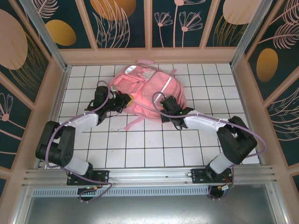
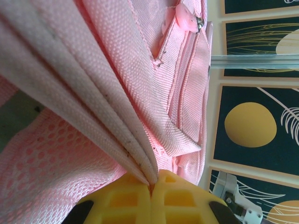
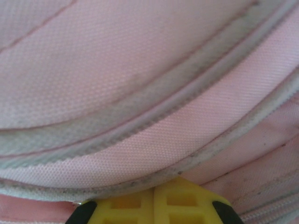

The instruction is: Pack the student bag

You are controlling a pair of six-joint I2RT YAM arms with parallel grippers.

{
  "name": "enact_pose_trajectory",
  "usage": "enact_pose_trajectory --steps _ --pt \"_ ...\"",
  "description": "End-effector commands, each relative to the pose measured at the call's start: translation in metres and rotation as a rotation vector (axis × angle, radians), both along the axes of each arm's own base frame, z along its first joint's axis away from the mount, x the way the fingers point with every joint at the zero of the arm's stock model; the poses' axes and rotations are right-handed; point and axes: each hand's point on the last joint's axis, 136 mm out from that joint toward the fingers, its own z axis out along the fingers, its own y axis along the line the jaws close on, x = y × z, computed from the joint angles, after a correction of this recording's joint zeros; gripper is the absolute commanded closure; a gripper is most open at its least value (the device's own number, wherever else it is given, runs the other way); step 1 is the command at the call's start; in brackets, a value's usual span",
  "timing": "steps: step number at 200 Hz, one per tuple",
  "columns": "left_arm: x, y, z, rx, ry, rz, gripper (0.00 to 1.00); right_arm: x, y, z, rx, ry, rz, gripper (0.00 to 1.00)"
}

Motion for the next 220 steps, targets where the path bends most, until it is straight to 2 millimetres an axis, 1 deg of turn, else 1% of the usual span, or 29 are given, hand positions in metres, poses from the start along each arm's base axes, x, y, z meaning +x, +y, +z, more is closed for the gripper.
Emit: enact_pose_trajectory --steps 1,18,35,55,75,85,93,100,107,120,123,133,138,146,153,156,165,168,183,191,195,203,220 --pt "0.013 0.006 0.022 0.003 -0.092 0.013 1.0 0.018 -0.006 0.034 -0.003 -0.128 -0.048 1.0" --pt "0.018 0.018 0.016 0.032 -0.09 0.04 1.0 0.018 -0.016 0.053 -0.007 -0.178 -0.073 1.0" --pt "0.023 0.031 0.01 0.055 -0.085 0.067 1.0 0.018 -0.024 0.066 -0.022 -0.211 -0.09 1.0" --pt "0.028 0.044 0.004 0.069 -0.081 0.091 1.0 0.024 -0.04 0.071 -0.076 -0.221 -0.145 1.0" --pt "0.032 0.055 0.001 0.086 -0.085 0.112 1.0 0.034 -0.06 0.066 -0.132 -0.206 -0.223 1.0" --pt "0.034 0.058 0.001 0.094 -0.088 0.113 1.0 0.038 -0.063 0.065 -0.139 -0.196 -0.236 1.0" --pt "0.037 0.06 0.0 0.101 -0.089 0.111 1.0 0.04 -0.06 0.066 -0.134 -0.185 -0.224 1.0" --pt "0.039 0.061 0.0 0.11 -0.091 0.108 1.0 0.041 -0.052 0.068 -0.119 -0.174 -0.194 1.0" --pt "0.042 0.061 -0.001 0.121 -0.093 0.106 1.0 0.039 -0.039 0.069 -0.091 -0.156 -0.147 1.0" --pt "0.049 0.065 -0.002 0.143 -0.093 0.109 1.0 0.03 -0.008 0.071 0.005 -0.104 -0.026 1.0" --pt "0.05 0.067 -0.003 0.15 -0.092 0.113 0.97 0.026 0.0 0.071 0.033 -0.091 0.004 1.0" --pt "0.055 0.075 -0.003 0.179 -0.09 0.136 0.82 0.015 0.026 0.073 0.12 -0.05 0.093 1.0" --pt "0.056 0.081 -0.004 0.2 -0.085 0.152 0.71 0.008 0.04 0.074 0.164 -0.028 0.141 1.0" --pt "0.057 0.09 -0.004 0.233 -0.08 0.181 0.59 -0.002 0.06 0.076 0.216 -0.005 0.202 1.0" --pt "0.055 0.098 -0.004 0.261 -0.076 0.202 0.5 -0.01 0.077 0.078 0.257 0.012 0.247 1.0" --pt "0.054 0.102 -0.004 0.274 -0.073 0.212 0.48 -0.013 0.084 0.078 0.269 0.017 0.263 1.0" --pt "0.049 0.112 -0.004 0.311 -0.06 0.242 0.42 -0.02 0.103 0.08 0.306 0.031 0.304 1.0" --pt "0.046 0.115 -0.004 0.322 -0.058 0.25 0.4 -0.024 0.113 0.08 0.321 0.041 0.326 1.0" --pt "0.032 0.127 -0.006 0.371 -0.037 0.289 0.35 -0.029 0.139 0.078 0.355 0.059 0.362 1.0" --pt "0.023 0.131 -0.006 0.389 -0.026 0.301 0.34 -0.031 0.156 0.078 0.378 0.071 0.389 1.0" --pt "0.017 0.133 -0.009 0.395 -0.015 0.304 0.34 -0.031 0.163 0.078 0.386 0.074 0.399 1.0" --pt "0.008 0.136 -0.008 0.394 -0.011 0.32 0.33 -0.03 0.175 0.077 0.393 0.075 0.412 1.0" --pt "-0.015 0.134 -0.012 0.351 0.008 0.326 0.34 -0.029 0.199 0.077 0.418 0.084 0.441 1.0"
